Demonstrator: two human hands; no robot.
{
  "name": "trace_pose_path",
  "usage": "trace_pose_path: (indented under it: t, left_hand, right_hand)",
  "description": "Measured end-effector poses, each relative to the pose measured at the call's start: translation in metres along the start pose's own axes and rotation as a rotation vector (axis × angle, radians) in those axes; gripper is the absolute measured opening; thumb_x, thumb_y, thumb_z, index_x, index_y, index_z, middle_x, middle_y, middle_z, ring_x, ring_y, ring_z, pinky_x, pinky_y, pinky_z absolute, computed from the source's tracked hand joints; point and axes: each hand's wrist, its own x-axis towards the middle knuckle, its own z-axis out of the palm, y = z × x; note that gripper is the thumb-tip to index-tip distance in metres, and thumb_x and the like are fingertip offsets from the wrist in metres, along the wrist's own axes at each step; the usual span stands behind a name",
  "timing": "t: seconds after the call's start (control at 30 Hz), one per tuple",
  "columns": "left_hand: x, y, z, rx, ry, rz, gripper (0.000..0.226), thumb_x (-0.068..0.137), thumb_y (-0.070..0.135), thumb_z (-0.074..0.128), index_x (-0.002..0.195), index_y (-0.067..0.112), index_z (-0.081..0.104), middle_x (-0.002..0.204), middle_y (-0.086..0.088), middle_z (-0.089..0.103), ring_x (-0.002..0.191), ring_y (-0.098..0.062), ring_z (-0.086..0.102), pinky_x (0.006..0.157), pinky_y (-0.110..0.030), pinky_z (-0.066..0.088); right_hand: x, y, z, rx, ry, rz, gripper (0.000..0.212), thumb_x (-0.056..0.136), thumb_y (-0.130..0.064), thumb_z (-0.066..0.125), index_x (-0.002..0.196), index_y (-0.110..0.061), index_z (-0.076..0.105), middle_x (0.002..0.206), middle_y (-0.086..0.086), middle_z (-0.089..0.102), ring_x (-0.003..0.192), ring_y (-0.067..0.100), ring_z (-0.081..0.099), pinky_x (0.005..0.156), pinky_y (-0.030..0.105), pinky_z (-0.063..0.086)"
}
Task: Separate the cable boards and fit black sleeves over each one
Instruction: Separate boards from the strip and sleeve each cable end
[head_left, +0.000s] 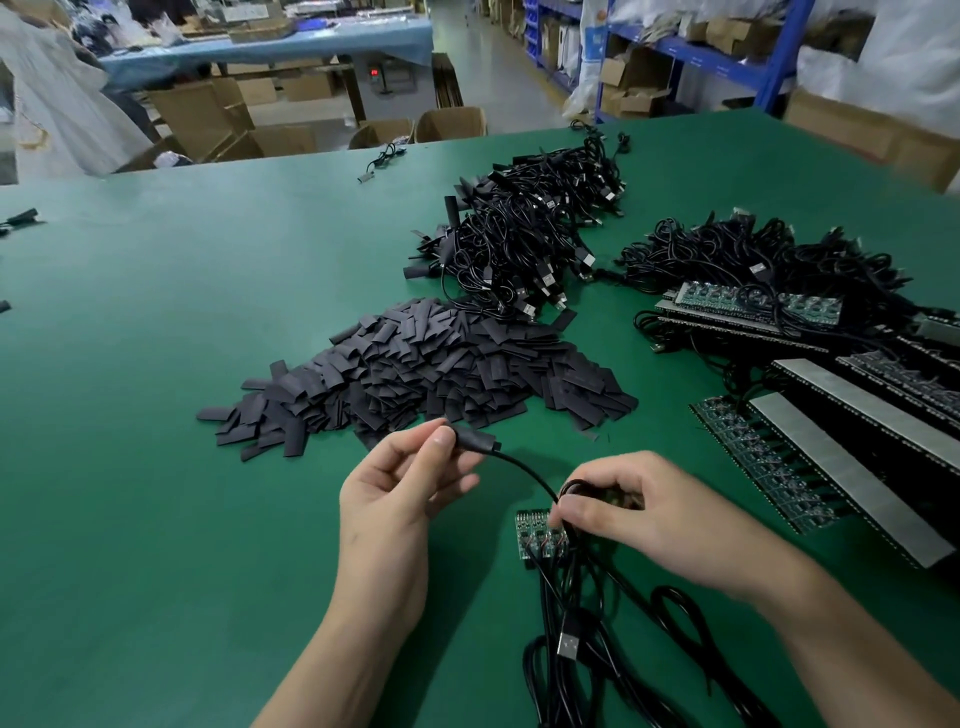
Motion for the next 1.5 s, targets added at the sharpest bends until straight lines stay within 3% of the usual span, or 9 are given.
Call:
trace_pose_path:
  t: [0.1,0.3,0.5,0.63,0.77,0.93,1.03,1.17,1.5]
  left_hand:
    - [0.002,-0.001,-0.002,0.024,-0.026,-0.016,0.021,0.078,0.026,0.076,0.097,0.018,0.078,0.089,-0.009,0.076,0.085,-0.024,0.077,0.070,-0.024,0.059]
    - [0.000,-0.002,-0.013,1.091,-0.333,0.311,0.056,0.080,0.066,0.072,0.127,0.037,0.061,0.110,0.021,0.062,0.100,-0.004,0.060,0.085,-0.017,0.047]
    - [-0.003,0.000,-0.017,1.471,-0.559,0.354,0.083,0.062,0.098,0.053,0.124,0.044,0.063,0.111,0.026,0.046,0.113,0.001,0.042,0.099,-0.028,0.041]
    - [-0.004,0.004,-0.017,1.426,-0.593,0.304,0.068,0.064,0.084,0.069,0.117,0.040,0.063,0.110,0.024,0.046,0.111,-0.001,0.042,0.099,-0.027,0.041]
    - [-0.005,0.008,-0.014,1.294,-0.550,0.231,0.047,0.069,0.055,0.087,0.104,0.037,0.060,0.103,0.021,0.058,0.101,0.001,0.053,0.091,-0.024,0.046]
    - [-0.004,0.015,-0.015,0.874,-0.484,-0.026,0.020,0.083,0.019,0.085,0.093,0.024,0.069,0.080,0.009,0.070,0.078,-0.008,0.067,0.080,-0.020,0.052]
    - [0.000,0.016,-0.017,0.655,-0.398,-0.111,0.014,0.085,0.006,0.080,0.093,0.011,0.070,0.075,0.005,0.066,0.074,-0.011,0.063,0.076,-0.021,0.052]
    - [0.000,0.016,-0.013,0.503,-0.283,-0.095,0.020,0.080,0.009,0.079,0.098,0.007,0.071,0.075,0.002,0.069,0.071,-0.009,0.063,0.069,-0.015,0.051]
    - [-0.003,0.013,-0.011,0.492,-0.273,-0.203,0.020,0.076,0.025,0.078,0.088,0.009,0.078,0.075,-0.007,0.070,0.061,-0.011,0.059,0.058,-0.017,0.049]
  right_hand:
    - [-0.002,-0.001,0.000,0.042,0.015,-0.024,0.035,0.093,-0.062,0.057,0.091,-0.031,0.074,0.086,0.005,0.069,0.087,0.032,0.064,0.086,0.054,0.052]
    - [0.003,-0.010,-0.021,0.376,0.274,-0.058,0.024,0.092,-0.039,0.057,0.084,-0.018,0.067,0.083,0.011,0.076,0.078,0.029,0.077,0.070,0.032,0.063]
    - [0.050,-0.057,-0.079,-0.212,0.444,-0.111,0.027,0.102,-0.042,0.052,0.091,-0.021,0.065,0.083,0.006,0.073,0.078,0.030,0.072,0.074,0.050,0.062]
    - [0.130,-0.108,-0.120,-0.538,0.541,-0.152,0.039,0.106,-0.042,0.052,0.103,-0.005,0.064,0.084,0.007,0.062,0.072,0.024,0.057,0.060,0.033,0.038]
    - [0.184,-0.138,-0.138,-0.716,0.422,0.026,0.053,0.107,-0.053,0.041,0.136,-0.012,0.054,0.108,0.004,0.059,0.096,0.023,0.057,0.082,0.035,0.044]
    - [0.140,-0.106,-0.081,-0.529,0.421,-0.165,0.035,0.108,-0.044,0.045,0.121,-0.019,0.065,0.096,-0.004,0.068,0.074,0.001,0.062,0.067,0.026,0.054]
    - [0.085,-0.062,-0.029,-0.323,0.185,-0.098,0.043,0.097,-0.063,0.045,0.107,-0.030,0.070,0.094,-0.008,0.074,0.087,0.017,0.073,0.080,0.045,0.062]
    - [0.038,-0.021,0.017,-0.059,0.012,-0.061,0.057,0.083,-0.085,0.050,0.100,-0.033,0.070,0.093,-0.012,0.074,0.086,0.003,0.069,0.080,0.038,0.055]
    - [0.025,-0.001,0.046,0.197,0.093,-0.116,0.017,0.097,-0.051,0.055,0.088,-0.038,0.063,0.073,-0.014,0.066,0.068,-0.002,0.058,0.066,0.027,0.044]
